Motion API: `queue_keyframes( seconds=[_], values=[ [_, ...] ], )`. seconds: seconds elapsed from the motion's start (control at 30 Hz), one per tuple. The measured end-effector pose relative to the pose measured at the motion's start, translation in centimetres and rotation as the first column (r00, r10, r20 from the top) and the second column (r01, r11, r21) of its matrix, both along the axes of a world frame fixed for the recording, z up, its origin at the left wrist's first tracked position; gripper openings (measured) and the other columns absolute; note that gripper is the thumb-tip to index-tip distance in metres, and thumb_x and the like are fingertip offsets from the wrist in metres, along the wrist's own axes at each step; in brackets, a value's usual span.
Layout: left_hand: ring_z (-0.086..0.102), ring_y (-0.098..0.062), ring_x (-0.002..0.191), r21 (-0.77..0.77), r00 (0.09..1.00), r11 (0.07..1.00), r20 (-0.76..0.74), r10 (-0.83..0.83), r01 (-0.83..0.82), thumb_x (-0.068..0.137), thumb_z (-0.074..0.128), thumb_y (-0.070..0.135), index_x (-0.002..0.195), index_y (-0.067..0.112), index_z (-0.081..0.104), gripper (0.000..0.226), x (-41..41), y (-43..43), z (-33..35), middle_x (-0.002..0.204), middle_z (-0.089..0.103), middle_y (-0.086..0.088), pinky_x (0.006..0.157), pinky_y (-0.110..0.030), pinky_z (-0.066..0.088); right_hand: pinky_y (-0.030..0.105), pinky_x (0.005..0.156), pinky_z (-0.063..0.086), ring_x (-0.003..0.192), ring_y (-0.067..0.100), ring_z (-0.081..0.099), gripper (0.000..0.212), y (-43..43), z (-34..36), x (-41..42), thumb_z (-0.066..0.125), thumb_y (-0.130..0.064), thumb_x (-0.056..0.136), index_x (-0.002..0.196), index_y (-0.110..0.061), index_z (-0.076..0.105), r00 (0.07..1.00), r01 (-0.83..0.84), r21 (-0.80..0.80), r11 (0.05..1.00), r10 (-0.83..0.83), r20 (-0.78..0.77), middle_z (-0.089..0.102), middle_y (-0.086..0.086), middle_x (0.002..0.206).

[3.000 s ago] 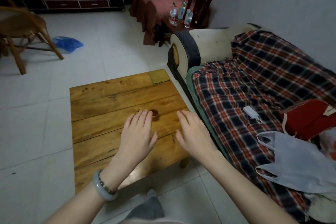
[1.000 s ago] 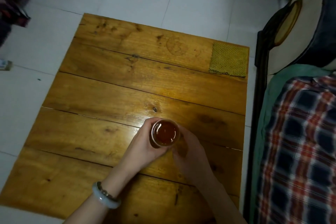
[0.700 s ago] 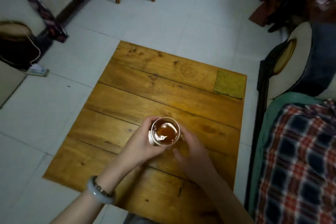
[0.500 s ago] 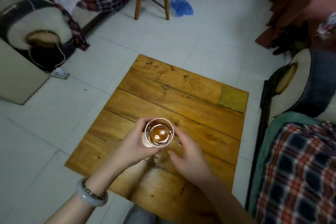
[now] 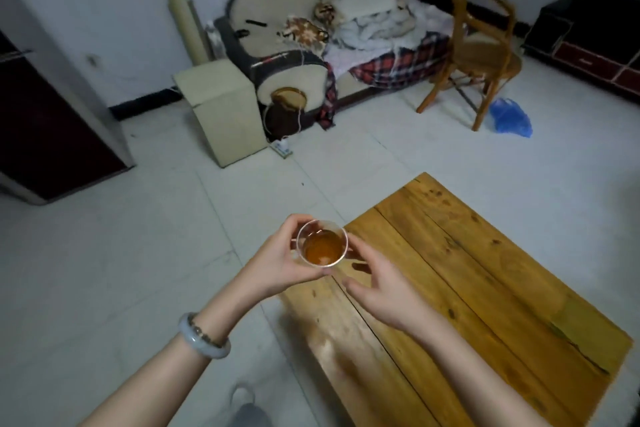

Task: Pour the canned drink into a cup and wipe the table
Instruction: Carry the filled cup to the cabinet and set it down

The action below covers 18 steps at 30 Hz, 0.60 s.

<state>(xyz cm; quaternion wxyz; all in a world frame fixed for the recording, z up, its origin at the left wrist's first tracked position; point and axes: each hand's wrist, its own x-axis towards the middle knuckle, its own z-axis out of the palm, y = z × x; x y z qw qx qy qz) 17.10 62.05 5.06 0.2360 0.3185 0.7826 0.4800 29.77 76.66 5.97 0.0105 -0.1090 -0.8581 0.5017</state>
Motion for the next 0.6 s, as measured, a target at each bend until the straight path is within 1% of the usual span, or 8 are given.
queue_keyframes(
  seconds=[0.07,0.13,0.23,0.27,0.33,0.4,0.47,0.6],
  values=[
    [0.055,0.002,0.106,0.003,0.999,0.999,0.002,0.052,-0.052,0.05,0.084,0.043,0.107,0.037,0.045,0.069,-2.2,-3.2,0.6,0.114,0.058,0.016,0.09,-0.018,0.044,0.011,0.095,0.04,0.116,-0.006,0.048,0.067,-2.4,0.7,-2.9,0.057,-0.006,0.083,0.137,-0.039,0.033,0.998,-0.061,-0.002,0.998,0.061,0.003,0.049,-0.015,0.131],
    [0.057,0.0,0.106,0.002,0.995,0.995,0.007,0.1,-0.1,0.051,0.085,0.042,0.106,0.038,0.046,0.068,-4.3,-6.4,1.2,0.114,0.059,0.015,0.091,-0.021,0.044,0.014,0.095,0.042,0.115,-0.002,0.049,0.065,-5.0,1.4,-5.7,0.056,-0.005,0.083,0.139,-0.03,0.036,0.995,-0.104,-0.006,0.995,0.104,0.004,0.05,-0.011,0.132],
    [0.057,-0.003,0.108,-0.012,0.987,0.987,0.007,0.161,-0.161,0.049,0.083,0.049,0.105,0.04,0.047,0.067,-7.9,-11.5,1.7,0.114,0.06,0.015,0.096,-0.027,0.046,0.02,0.097,0.043,0.114,-0.001,0.05,0.062,-9.3,2.0,-10.1,0.056,-0.007,0.084,0.137,-0.035,0.036,0.987,-0.16,-0.032,0.987,0.16,0.002,0.051,-0.013,0.131],
    [0.057,-0.003,0.109,-0.019,0.985,0.985,0.005,0.172,-0.172,0.05,0.084,0.048,0.105,0.041,0.047,0.067,-9.2,-13.2,1.9,0.114,0.06,0.015,0.097,-0.029,0.046,0.02,0.097,0.043,0.114,-0.002,0.05,0.062,-10.8,2.1,-11.5,0.056,-0.008,0.085,0.134,-0.039,0.035,0.984,-0.176,-0.04,0.984,0.176,-0.001,0.051,-0.016,0.129],
    [0.055,-0.002,0.111,-0.03,0.982,0.982,-0.007,0.188,-0.188,0.055,0.086,0.039,0.105,0.041,0.046,0.064,-11.7,-16.4,2.3,0.115,0.058,0.016,0.098,-0.03,0.046,0.016,0.095,0.042,0.112,-0.005,0.05,0.06,-13.7,2.2,-14.5,0.055,-0.007,0.086,0.13,-0.043,0.033,0.979,-0.204,-0.056,0.977,0.204,-0.016,0.05,-0.019,0.125],
    [0.054,0.0,0.111,-0.033,0.978,0.978,-0.028,0.207,-0.208,0.059,0.087,0.031,0.105,0.041,0.045,0.063,-14.2,-19.4,2.8,0.116,0.057,0.017,0.096,-0.028,0.045,0.012,0.093,0.042,0.111,-0.005,0.05,0.06,-16.5,2.2,-17.5,0.054,-0.005,0.086,0.132,-0.04,0.035,0.976,-0.219,-0.079,0.973,0.217,-0.025,0.05,-0.019,0.124],
    [0.054,0.003,0.11,-0.03,0.971,0.971,-0.042,0.237,-0.239,0.06,0.087,0.03,0.105,0.041,0.045,0.063,-16.5,-22.1,3.5,0.115,0.057,0.018,0.094,-0.025,0.045,0.012,0.092,0.042,0.113,-0.002,0.051,0.06,-19.0,2.3,-20.3,0.054,-0.004,0.086,0.136,-0.033,0.038,0.972,-0.233,-0.106,0.967,0.231,-0.032,0.052,-0.014,0.127],
    [0.052,0.013,0.104,-0.011,0.952,0.952,-0.024,0.307,-0.307,0.061,0.087,0.024,0.105,0.039,0.047,0.062,-20.5,-26.4,4.6,0.112,0.058,0.02,0.083,-0.01,0.043,0.008,0.087,0.042,0.114,-0.004,0.049,0.057,-22.8,2.4,-25.3,0.051,0.003,0.085,0.131,-0.03,0.044,0.967,-0.256,-0.199,0.946,0.254,-0.034,0.054,-0.012,0.126]
  ],
)
